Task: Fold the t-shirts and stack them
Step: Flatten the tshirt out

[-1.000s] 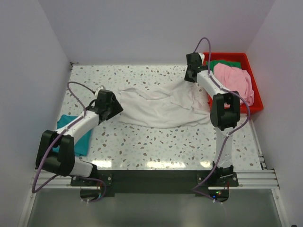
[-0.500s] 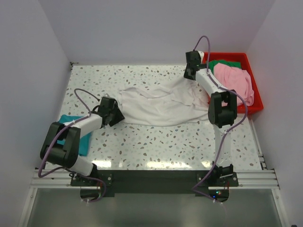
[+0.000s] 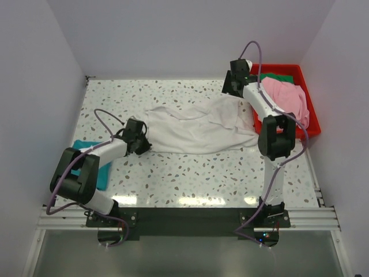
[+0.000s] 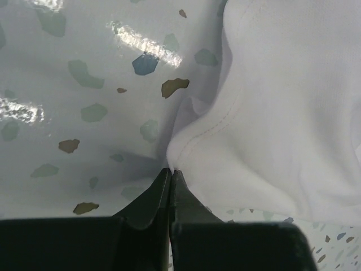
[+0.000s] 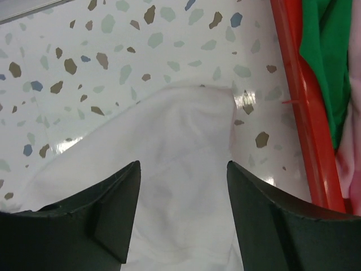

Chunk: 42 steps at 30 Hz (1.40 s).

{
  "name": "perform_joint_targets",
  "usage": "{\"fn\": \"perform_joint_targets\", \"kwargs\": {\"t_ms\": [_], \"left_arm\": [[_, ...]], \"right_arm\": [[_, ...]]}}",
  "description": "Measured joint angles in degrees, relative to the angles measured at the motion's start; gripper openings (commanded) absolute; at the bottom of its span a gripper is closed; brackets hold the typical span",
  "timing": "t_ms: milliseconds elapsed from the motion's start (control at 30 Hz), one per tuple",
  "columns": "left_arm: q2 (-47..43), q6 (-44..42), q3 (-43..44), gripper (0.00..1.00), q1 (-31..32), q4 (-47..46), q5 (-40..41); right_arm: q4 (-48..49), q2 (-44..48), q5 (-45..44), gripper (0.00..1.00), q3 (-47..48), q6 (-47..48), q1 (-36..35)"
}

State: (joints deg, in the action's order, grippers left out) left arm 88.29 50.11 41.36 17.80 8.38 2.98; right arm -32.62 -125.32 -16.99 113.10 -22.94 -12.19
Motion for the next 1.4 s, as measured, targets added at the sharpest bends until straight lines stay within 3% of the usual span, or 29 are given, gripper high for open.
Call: {"fn": "perform_joint_targets", "kwargs": {"t_ms": [67,367,633,833,1100,1400], "left_arm": [[-2.3,0.3,0.0,0.00,-0.2,2.8,0.8],[-18.8,0.3,0.0,0.00,-4.3,12.6,5.6],[-21.8,0.3,0.0,0.00,-5.8,16.4,6.4],[-21.8,0.3,0.0,0.00,-5.8,16.5,6.1],[-21.8,-0.2,0.0,0.00,-6.0,16.5,6.0],[-21.8,-1.1,0.0,0.00,-8.3,16.5,5.8]], "right_arm": [[0.0,5.0,0.7,0.67,-4.9,-0.3,0.0],[6.5,38.8,1.4,0.68,-45.7,-3.3,-1.6],[7.6,49.8,-0.2,0.67,-67.5,-6.1,-7.7],[9.2,50.8,-2.2,0.64,-70.9,-7.6,-7.7],[14.2,48.0,-3.3,0.47,-71.1,-9.0,-6.4],[14.5,48.9,-3.1,0.48,-71.6,-9.8,-5.7]]}}
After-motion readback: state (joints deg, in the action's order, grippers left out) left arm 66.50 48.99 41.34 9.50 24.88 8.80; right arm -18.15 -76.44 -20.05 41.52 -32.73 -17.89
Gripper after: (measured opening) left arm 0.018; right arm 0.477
